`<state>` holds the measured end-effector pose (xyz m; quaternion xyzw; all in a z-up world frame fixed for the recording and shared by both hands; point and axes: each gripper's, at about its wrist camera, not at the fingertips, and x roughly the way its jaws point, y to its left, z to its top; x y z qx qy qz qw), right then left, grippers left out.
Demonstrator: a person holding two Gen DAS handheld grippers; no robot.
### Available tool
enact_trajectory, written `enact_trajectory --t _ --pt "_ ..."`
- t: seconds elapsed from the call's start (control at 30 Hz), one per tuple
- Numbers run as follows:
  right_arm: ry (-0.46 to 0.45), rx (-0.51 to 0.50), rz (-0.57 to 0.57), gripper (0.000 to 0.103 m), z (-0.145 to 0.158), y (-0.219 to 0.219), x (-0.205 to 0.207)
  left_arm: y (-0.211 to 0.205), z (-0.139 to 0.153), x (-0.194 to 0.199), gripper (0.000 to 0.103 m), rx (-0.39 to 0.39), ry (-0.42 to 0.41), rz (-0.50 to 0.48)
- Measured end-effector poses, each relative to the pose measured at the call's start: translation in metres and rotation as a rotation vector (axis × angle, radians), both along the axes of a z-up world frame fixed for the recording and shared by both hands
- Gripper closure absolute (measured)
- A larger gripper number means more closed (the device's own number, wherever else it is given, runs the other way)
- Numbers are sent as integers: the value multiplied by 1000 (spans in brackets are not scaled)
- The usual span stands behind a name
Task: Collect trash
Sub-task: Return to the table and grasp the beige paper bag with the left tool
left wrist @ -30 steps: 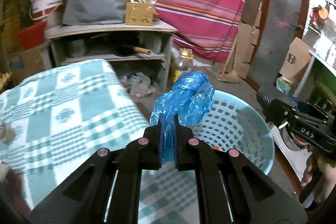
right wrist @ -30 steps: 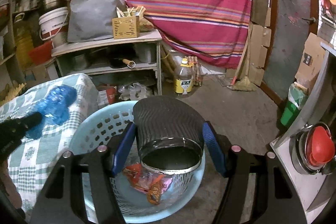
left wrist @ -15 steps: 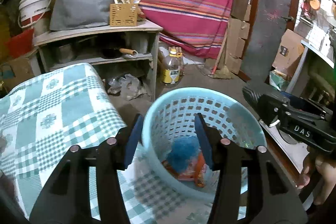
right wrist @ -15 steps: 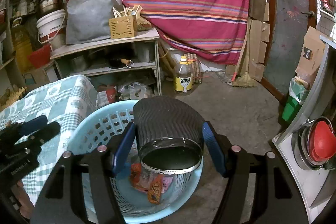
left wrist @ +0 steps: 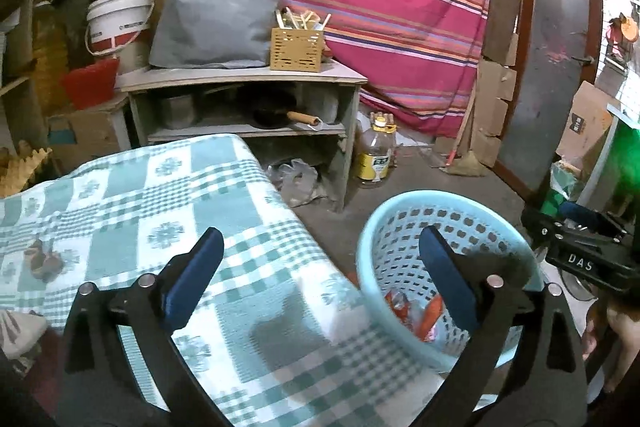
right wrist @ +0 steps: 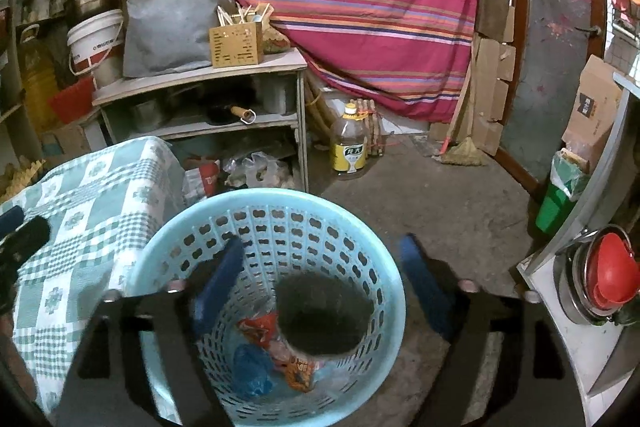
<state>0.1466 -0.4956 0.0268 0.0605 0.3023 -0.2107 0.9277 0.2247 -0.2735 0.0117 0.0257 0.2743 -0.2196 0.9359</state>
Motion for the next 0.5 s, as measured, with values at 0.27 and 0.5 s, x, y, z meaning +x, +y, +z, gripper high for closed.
enact_trajectory --t 0.27,0.5 --pt "3 -22 30 14 4 28 6 44 11 -4 6 15 -19 66" --pt "-8 -33 102 13 9 73 15 113 26 -11 5 22 -48 167"
